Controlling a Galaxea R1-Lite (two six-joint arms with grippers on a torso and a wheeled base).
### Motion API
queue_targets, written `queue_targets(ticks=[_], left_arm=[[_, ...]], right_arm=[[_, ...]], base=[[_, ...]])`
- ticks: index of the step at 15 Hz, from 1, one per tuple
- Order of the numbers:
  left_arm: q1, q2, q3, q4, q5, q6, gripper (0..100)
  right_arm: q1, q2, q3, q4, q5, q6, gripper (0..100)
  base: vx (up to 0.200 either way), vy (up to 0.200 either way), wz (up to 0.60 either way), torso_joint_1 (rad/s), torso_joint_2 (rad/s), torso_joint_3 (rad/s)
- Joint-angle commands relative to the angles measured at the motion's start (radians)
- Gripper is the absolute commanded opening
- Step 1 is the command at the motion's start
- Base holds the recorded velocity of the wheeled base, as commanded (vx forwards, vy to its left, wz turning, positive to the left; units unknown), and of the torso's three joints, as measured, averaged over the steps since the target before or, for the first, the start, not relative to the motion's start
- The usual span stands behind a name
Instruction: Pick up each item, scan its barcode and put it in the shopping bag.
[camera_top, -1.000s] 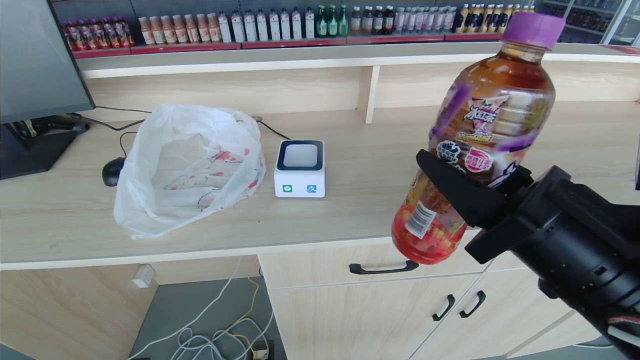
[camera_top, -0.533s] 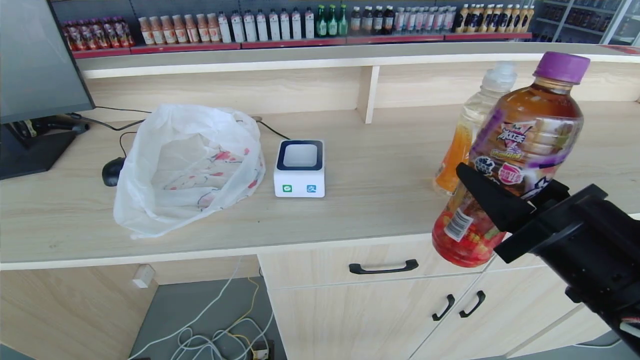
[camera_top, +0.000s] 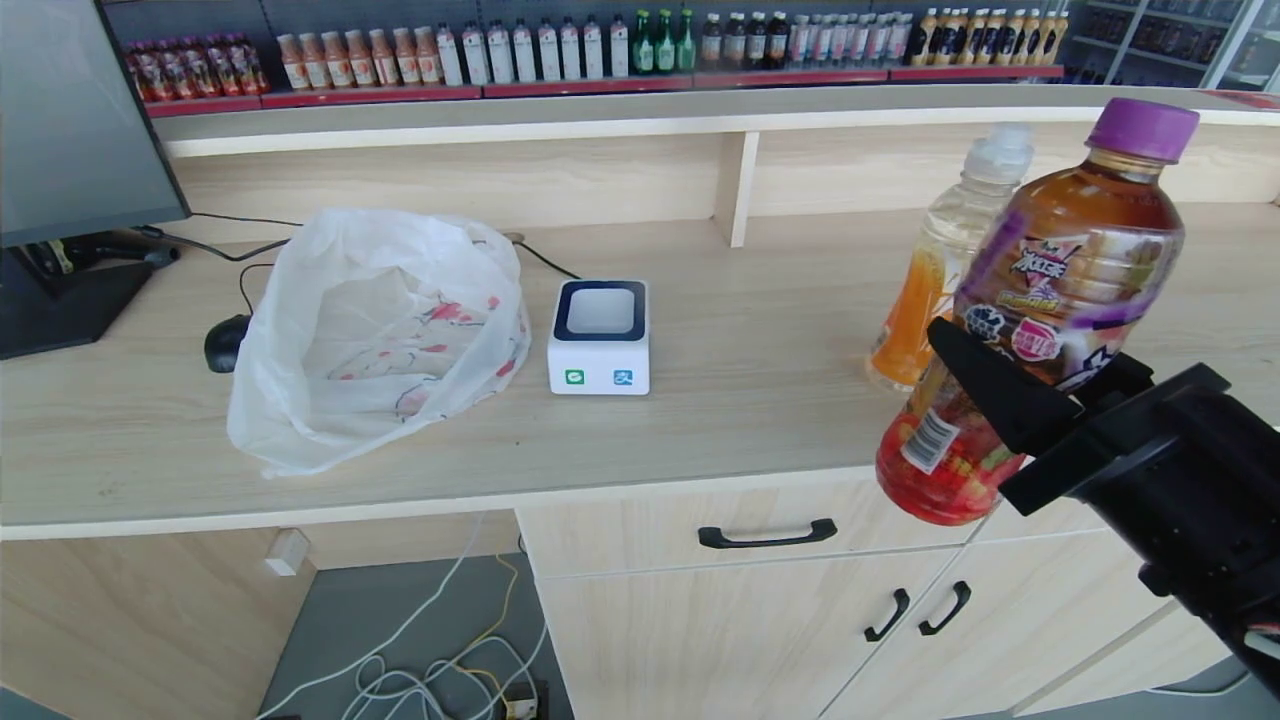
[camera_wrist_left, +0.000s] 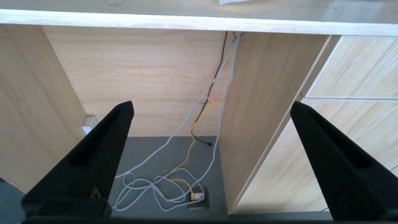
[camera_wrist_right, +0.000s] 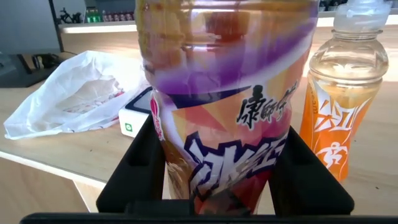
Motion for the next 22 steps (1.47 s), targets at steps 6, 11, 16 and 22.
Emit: queue_targets(ticks=[6, 11, 16, 22], left_arm=[[0.002, 0.0, 0.0, 0.0, 0.0, -0.003, 100], [0.002, 0.0, 0.0, 0.0, 0.002, -0.003, 100], [0.0, 0.0, 0.0, -0.001, 0.0, -0.001, 100], [0.0, 0.0, 0.0, -0.001, 0.0, -0.001, 100]], right_arm=[[-0.001, 0.004, 0.005, -0.011, 0.033, 0.005, 0], [0.001, -0.008, 0.029, -0.017, 0.038, 0.005, 0], [0.003, -0.008, 0.031, -0.026, 0.038, 0.0, 0], [0.036, -0.025, 0.103, -0.018, 0.068, -0.063, 0]], base=[[0.0, 0.2, 0.0, 0.002, 0.0, 0.003], [0.0, 0.2, 0.0, 0.003, 0.01, 0.002], [0.0, 0.08, 0.0, 0.001, 0.0, 0.002], [0.0, 0.0, 0.0, 0.0, 0.0, 0.0]])
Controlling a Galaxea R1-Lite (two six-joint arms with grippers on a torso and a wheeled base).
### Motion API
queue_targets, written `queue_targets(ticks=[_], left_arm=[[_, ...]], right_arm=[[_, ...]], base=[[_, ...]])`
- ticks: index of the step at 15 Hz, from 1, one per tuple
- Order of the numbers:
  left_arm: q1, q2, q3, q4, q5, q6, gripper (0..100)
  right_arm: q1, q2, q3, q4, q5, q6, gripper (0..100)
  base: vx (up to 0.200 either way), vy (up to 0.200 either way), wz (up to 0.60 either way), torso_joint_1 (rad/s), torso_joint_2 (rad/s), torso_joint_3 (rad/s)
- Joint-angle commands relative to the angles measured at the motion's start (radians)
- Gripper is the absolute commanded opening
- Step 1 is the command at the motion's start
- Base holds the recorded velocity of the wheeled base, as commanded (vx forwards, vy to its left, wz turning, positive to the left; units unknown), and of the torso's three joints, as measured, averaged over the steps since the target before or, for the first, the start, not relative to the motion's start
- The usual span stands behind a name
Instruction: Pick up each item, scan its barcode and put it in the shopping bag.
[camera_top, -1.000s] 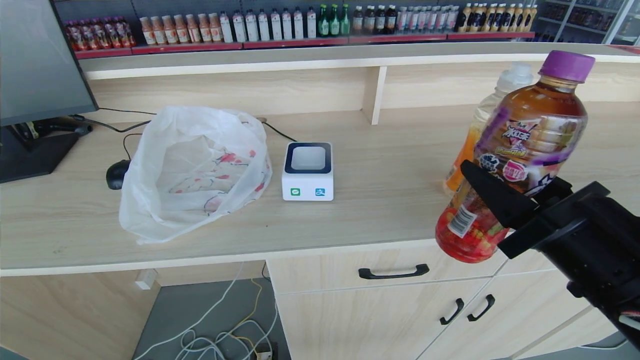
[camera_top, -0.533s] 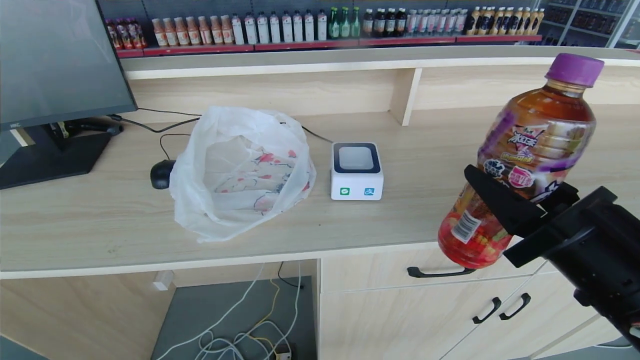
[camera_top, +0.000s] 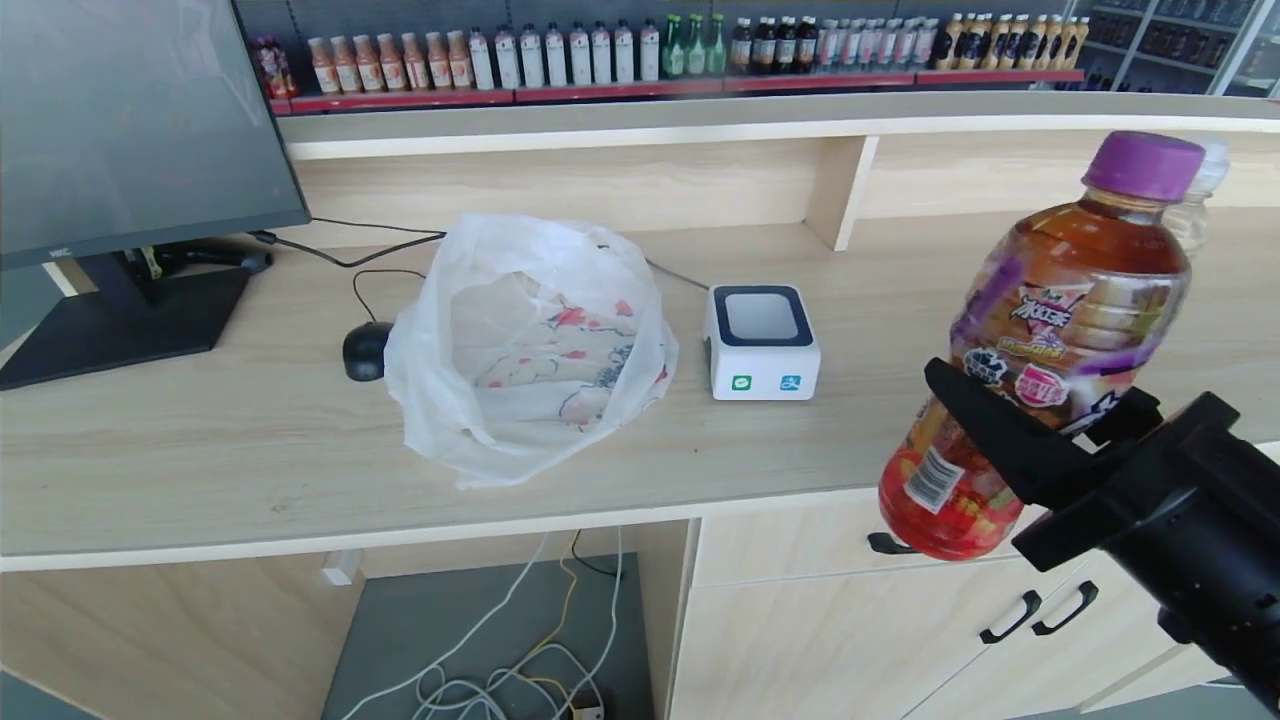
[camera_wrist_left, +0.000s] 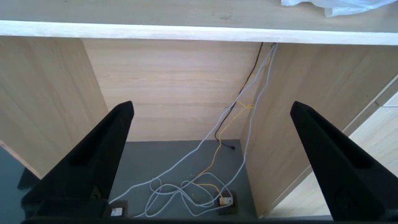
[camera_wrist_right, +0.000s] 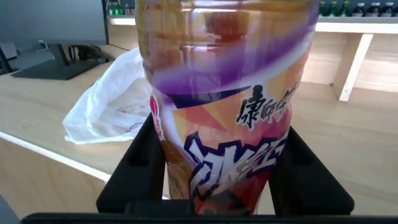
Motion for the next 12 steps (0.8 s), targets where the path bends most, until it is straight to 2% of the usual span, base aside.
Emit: queue_targets(ticks=[1, 4, 5, 12], left_arm=[[-0.001, 0.0, 0.0, 0.0, 0.0, 0.0, 100], [0.001, 0.0, 0.0, 0.0, 0.002, 0.0, 100], [-0.001, 0.0, 0.0, 0.002, 0.0, 0.0, 100], [0.001, 0.0, 0.0, 0.0, 0.0, 0.0, 100]], right_arm=[[0.009, 0.004, 0.038, 0.002, 0.032, -0.048, 0], [0.009, 0.051, -0.03, 0.002, 0.032, -0.114, 0], [0.009, 0.088, -0.114, 0.002, 0.032, -0.282, 0], [-0.005, 0.366, -0.507, -0.004, 0.061, -0.602, 0]], base=[[0.0, 0.0, 0.0, 0.0, 0.0, 0.0], [0.0, 0.0, 0.0, 0.0, 0.0, 0.0], [0.0, 0.0, 0.0, 0.0, 0.0, 0.0], [0.0, 0.0, 0.0, 0.0, 0.0, 0.0]])
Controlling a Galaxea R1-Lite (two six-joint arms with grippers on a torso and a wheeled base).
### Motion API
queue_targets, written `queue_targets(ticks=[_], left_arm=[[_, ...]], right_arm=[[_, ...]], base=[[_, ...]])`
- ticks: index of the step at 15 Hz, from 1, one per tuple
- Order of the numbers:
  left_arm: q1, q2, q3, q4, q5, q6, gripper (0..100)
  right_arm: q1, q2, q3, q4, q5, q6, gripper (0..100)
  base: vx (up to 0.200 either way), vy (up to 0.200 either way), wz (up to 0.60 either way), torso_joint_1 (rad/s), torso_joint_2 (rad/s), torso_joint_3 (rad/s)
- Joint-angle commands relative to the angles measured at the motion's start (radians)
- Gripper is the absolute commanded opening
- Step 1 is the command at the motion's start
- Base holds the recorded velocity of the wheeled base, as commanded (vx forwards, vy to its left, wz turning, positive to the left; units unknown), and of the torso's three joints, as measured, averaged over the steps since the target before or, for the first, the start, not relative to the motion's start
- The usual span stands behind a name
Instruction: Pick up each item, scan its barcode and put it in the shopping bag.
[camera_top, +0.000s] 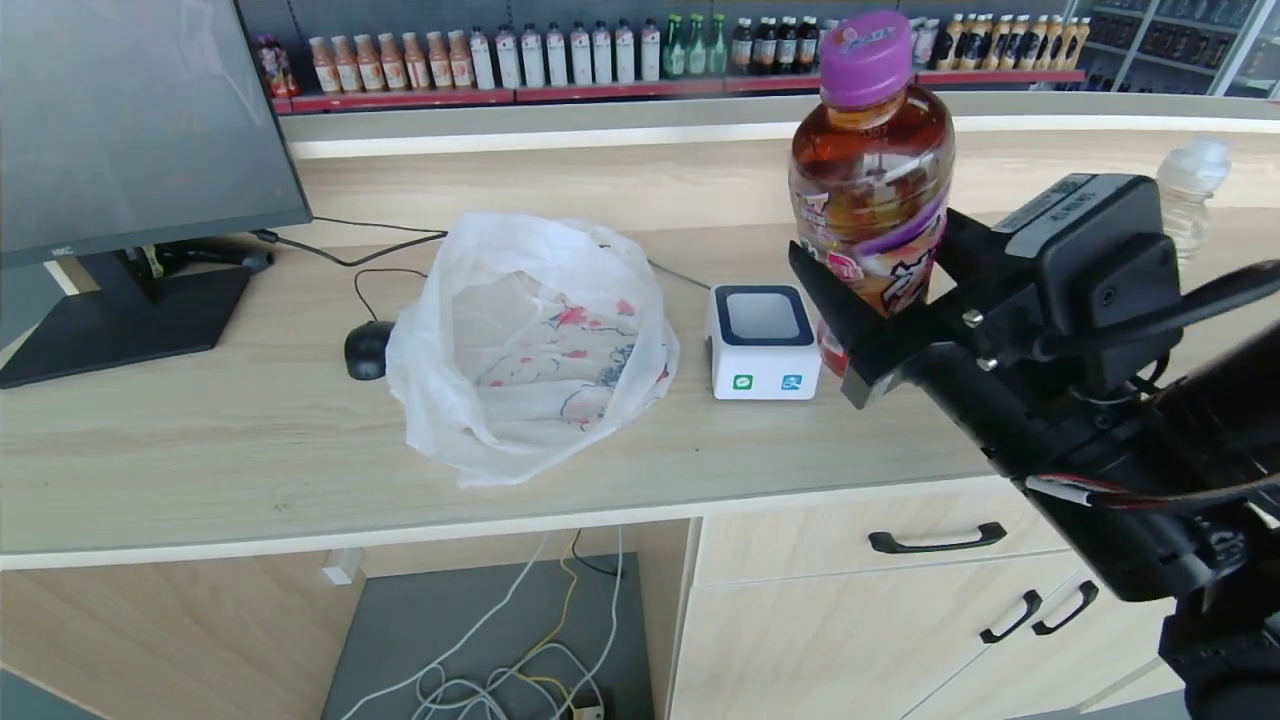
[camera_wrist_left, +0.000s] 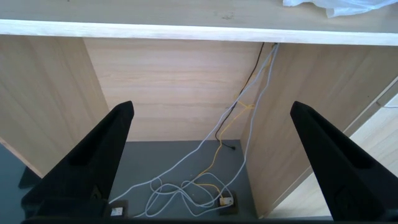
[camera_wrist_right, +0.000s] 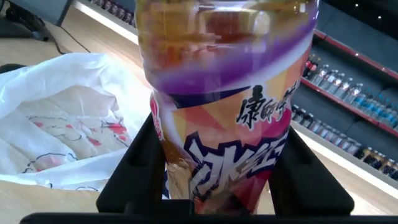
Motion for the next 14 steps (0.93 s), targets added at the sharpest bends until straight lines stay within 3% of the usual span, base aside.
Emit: queue_targets(ticks=[1, 3, 5, 7, 10, 14], left_arm=[[0.001, 0.0, 0.0, 0.0, 0.0, 0.0, 100], [-0.001, 0.0, 0.0, 0.0, 0.002, 0.0, 100], [0.001, 0.0, 0.0, 0.002, 0.0, 0.0, 100], [-0.001, 0.0, 0.0, 0.002, 0.002, 0.0, 100], [-0.001, 0.0, 0.0, 0.002, 0.0, 0.0, 100], [-0.001, 0.0, 0.0, 0.002, 0.0, 0.0, 100]], right_arm=[[-0.005, 0.113, -0.112, -0.004, 0.047, -0.074, 0], [-0.017, 0.146, -0.212, -0.007, 0.188, -0.203, 0], [-0.043, 0.15, -0.227, -0.007, 0.291, -0.264, 0], [-0.139, 0.153, -0.232, -0.007, 0.441, -0.33, 0], [-0.231, 0.179, -0.243, -0.011, 0.591, -0.384, 0], [-0.234, 0.304, -0.321, -0.011, 0.726, -0.451, 0]], base=[[0.0, 0.0, 0.0, 0.0, 0.0, 0.0], [0.0, 0.0, 0.0, 0.0, 0.0, 0.0], [0.0, 0.0, 0.0, 0.0, 0.0, 0.0], [0.0, 0.0, 0.0, 0.0, 0.0, 0.0], [0.0, 0.0, 0.0, 0.0, 0.0, 0.0], [0.0, 0.0, 0.0, 0.0, 0.0, 0.0]])
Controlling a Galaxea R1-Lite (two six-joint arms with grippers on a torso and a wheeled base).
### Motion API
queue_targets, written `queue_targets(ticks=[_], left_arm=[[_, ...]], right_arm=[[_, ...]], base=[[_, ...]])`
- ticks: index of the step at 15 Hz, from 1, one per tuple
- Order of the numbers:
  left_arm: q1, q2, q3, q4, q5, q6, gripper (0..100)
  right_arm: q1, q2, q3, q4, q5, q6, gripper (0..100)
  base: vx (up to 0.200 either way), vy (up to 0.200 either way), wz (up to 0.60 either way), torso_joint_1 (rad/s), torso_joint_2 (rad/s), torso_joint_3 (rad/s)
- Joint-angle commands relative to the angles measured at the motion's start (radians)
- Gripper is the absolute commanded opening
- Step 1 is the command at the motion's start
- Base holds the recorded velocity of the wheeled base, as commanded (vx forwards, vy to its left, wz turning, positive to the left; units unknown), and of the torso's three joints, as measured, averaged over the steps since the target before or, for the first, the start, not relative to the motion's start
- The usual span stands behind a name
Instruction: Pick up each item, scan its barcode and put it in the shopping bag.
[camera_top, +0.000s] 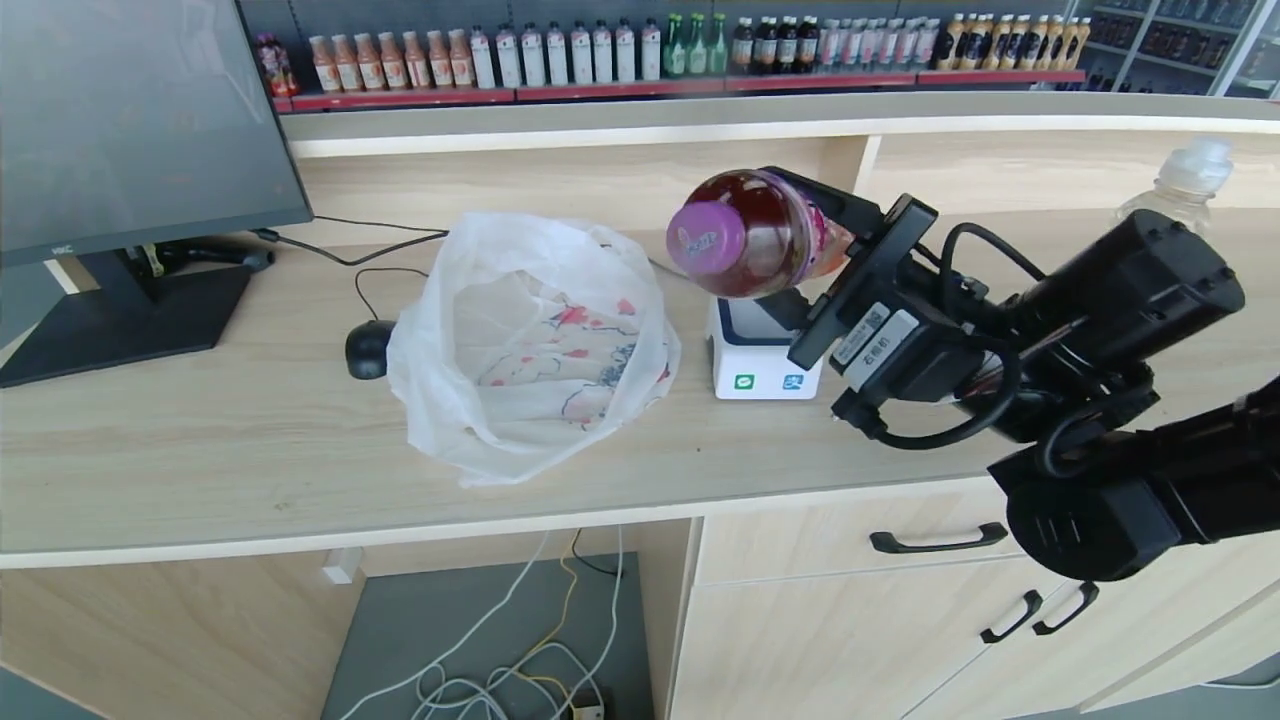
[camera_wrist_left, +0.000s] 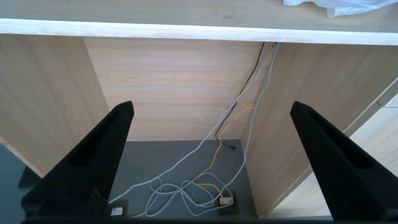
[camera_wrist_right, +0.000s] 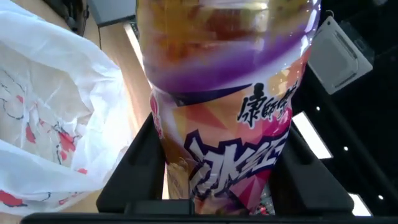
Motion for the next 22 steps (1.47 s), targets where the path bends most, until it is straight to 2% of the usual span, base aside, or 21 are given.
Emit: queue_targets(ticks=[1, 6, 9, 22], left_arm=[[0.001, 0.0, 0.0, 0.0, 0.0, 0.0, 100], [0.001, 0.0, 0.0, 0.0, 0.0, 0.0, 100], [0.0, 0.0, 0.0, 0.0, 0.0, 0.0, 100], [0.001, 0.0, 0.0, 0.0, 0.002, 0.0, 100]], right_arm=[[-0.004, 0.086, -0.046, 0.0, 0.037, -0.016, 0], [-0.015, 0.128, -0.113, 0.0, 0.074, -0.042, 0], [-0.027, 0.157, -0.113, 0.0, 0.155, -0.146, 0], [-0.107, 0.218, -0.129, -0.002, 0.18, -0.214, 0]], base=[[0.0, 0.0, 0.0, 0.0, 0.0, 0.0], [0.0, 0.0, 0.0, 0.0, 0.0, 0.0], [0.0, 0.0, 0.0, 0.0, 0.0, 0.0], [0.0, 0.0, 0.0, 0.0, 0.0, 0.0]])
